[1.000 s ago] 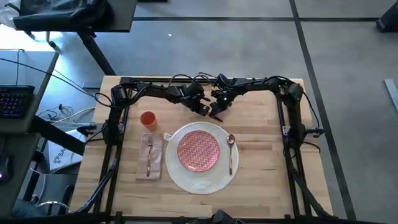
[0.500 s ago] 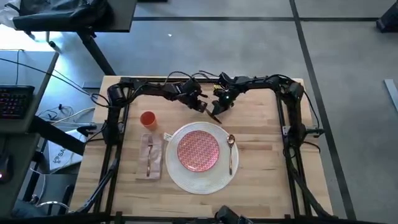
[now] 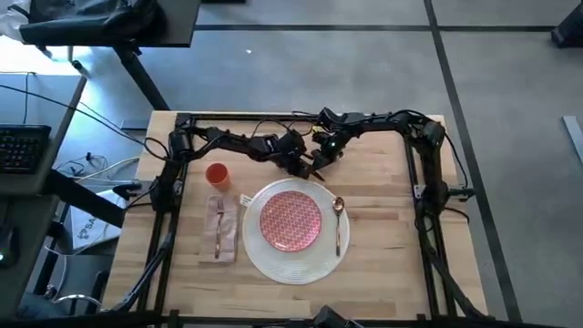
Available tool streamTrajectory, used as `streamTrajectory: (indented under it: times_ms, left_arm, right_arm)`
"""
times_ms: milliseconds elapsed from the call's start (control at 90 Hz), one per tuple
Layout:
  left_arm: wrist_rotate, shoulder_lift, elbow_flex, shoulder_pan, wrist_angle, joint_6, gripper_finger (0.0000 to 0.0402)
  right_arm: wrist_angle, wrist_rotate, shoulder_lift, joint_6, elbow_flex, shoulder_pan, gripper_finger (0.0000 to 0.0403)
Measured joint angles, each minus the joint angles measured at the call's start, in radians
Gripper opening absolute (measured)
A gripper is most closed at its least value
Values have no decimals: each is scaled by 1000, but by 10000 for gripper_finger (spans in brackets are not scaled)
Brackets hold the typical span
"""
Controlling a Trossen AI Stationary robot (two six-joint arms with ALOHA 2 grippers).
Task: Set table place
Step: Put the table knife beside the gold fork
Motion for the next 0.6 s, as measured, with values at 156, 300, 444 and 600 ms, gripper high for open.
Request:
streamTrajectory:
  times_ms: [156,300,444,600]
  left_arm:
    - [-32,4,-2,-3,10,35,0]
    - [-36,19,-2,-16,28,49,0]
    - [-60,27,-2,-29,38,44,0]
    - [-59,26,3,-28,29,44,0]
  right_arm:
    - [87,-16,1,46,-80,42,209]
    - [132,-22,-2,73,-119,63,209]
    - [123,-13,-6,66,-117,60,209]
    - [79,40,-74,126,-122,11,209]
